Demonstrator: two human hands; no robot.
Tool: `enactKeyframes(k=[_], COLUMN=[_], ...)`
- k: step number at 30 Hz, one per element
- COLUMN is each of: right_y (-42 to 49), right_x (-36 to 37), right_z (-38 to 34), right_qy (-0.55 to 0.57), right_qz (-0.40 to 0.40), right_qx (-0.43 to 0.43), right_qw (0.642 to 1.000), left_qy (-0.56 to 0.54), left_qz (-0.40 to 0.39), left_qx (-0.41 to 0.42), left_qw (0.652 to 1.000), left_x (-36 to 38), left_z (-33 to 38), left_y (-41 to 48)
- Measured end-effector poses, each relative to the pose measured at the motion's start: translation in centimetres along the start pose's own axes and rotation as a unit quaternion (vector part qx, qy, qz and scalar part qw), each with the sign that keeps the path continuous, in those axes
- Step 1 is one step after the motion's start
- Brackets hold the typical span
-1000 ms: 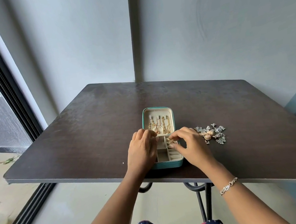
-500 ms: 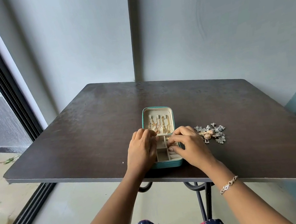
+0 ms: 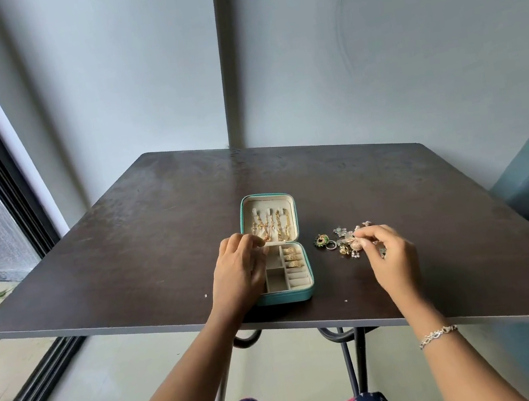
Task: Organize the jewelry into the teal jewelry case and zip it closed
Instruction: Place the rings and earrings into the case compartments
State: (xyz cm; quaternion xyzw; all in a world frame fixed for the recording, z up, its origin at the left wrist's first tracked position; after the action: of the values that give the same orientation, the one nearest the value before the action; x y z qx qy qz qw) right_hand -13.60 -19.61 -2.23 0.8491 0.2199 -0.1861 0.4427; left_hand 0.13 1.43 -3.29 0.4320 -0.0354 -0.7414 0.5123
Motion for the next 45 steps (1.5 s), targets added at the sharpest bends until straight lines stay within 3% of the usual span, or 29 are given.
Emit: enactKeyframes(k=[6,13,17,24,27,34,45], right_y=[0.2,0.2,0.2,0.9,0.9,1.3,1.5], right_x=[-0.3,2.6,2.8,3.1,3.7,4.9,4.6], right_z=[2.5,1.6,0.6,0.5,0.7,0.2,-0.8], right_qy=[-0.028,-0.123,-0.159,-0.16,-0.171,-0.199,-0.144], right_qz=[0.024,-0.076,-0.078,-0.057,-0.083,-0.118,-0.098], right_qx=[0.084,-0.008,-0.038,0.005,0.013,0.001,-0.039], right_qw=[0.996,0.989,0.983,0.986,0.982,0.973,0.984], left_qy=[-0.003,-0.006,-0.007,-0.009,-0.01,-0.014,-0.023], left_qz=[0.008,0.016,0.016,0.017,0.015,0.016,0.017], left_qx=[0.003,0.005,0.005,0.004,0.007,0.007,0.0], left_qw=[1.0,1.0,1.0,1.0,1.0,1.0,1.0], left_x=[0.1,0.1,0.1,0.1,0.1,0.1,0.1], left_z=[-0.5,-0.6,-0.7,-0.7,-0.7,-0.6,-0.6], left_y=[0.0,0.1,0.0,0.0,0.1,-0.1,0.0])
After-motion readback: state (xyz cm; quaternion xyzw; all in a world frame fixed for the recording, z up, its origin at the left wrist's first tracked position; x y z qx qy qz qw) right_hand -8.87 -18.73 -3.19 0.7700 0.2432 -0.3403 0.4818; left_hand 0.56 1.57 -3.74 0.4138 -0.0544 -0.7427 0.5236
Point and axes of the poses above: each hand's wrist, its own y-axis towards the middle knuckle, its own x-axis out of the palm, z = x × y, the point moved 6 cm from there along y, towards the middle knuckle, and after that the axes turned 4 degrees about -y, right-handed, at the moved point
